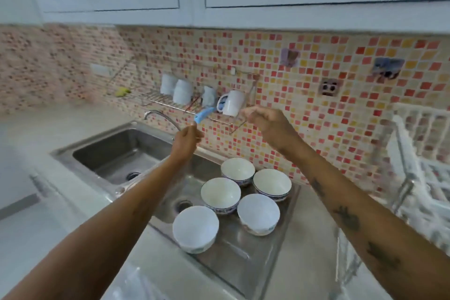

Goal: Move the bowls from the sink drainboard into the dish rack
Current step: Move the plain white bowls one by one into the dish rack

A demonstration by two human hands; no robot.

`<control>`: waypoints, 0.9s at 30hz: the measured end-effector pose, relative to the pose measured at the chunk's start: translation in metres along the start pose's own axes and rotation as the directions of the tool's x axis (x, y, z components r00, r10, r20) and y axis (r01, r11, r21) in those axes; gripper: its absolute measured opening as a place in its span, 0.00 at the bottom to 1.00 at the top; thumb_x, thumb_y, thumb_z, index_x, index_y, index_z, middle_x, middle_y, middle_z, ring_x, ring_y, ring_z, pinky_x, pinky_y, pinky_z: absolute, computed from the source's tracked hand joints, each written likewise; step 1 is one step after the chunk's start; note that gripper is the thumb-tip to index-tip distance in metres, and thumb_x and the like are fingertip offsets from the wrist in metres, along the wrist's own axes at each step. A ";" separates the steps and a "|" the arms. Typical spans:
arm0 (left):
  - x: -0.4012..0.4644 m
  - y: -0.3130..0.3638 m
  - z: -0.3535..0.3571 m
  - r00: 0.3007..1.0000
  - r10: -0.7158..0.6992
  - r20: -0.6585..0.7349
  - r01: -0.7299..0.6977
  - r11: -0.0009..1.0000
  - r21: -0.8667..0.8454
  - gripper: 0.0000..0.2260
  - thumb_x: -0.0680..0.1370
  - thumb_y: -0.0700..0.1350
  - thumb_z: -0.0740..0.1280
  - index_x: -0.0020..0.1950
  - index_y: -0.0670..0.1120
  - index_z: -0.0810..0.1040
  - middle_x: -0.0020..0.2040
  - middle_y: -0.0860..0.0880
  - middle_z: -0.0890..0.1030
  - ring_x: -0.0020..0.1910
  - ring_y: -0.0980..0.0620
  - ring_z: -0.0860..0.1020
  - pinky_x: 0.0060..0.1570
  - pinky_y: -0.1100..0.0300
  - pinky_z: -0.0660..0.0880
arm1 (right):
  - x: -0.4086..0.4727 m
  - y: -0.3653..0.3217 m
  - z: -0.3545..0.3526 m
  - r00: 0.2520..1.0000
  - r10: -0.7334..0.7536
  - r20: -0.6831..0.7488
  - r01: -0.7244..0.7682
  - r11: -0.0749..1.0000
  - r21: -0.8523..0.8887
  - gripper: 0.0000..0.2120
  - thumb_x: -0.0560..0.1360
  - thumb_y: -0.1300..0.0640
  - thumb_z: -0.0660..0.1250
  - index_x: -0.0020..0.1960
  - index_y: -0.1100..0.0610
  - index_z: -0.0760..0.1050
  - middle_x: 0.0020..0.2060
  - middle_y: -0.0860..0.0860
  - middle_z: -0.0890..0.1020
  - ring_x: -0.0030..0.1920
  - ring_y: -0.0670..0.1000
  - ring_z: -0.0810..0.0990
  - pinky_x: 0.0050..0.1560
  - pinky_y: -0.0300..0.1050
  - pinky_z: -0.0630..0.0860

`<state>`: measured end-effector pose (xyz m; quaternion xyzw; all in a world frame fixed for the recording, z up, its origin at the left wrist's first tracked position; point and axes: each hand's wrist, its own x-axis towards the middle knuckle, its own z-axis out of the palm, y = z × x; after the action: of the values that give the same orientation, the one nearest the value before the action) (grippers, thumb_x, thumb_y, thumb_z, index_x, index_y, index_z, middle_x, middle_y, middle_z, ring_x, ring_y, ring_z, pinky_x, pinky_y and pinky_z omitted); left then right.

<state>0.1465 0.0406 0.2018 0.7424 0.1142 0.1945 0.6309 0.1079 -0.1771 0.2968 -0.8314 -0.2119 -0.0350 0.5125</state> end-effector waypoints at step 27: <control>-0.061 -0.248 -0.022 0.834 -0.541 -0.105 0.503 0.826 -0.256 0.13 0.84 0.44 0.56 0.50 0.42 0.79 0.48 0.41 0.79 0.47 0.45 0.75 0.49 0.53 0.72 | -0.040 0.231 0.264 0.638 0.768 0.049 -0.705 0.557 0.439 0.11 0.80 0.61 0.54 0.51 0.61 0.75 0.48 0.58 0.79 0.49 0.53 0.74 0.53 0.45 0.71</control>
<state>0.1005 0.0788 -0.0474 0.5889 0.3458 0.0890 0.7250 0.1192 -0.0499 -0.0321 -0.7075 0.1923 0.1676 0.6590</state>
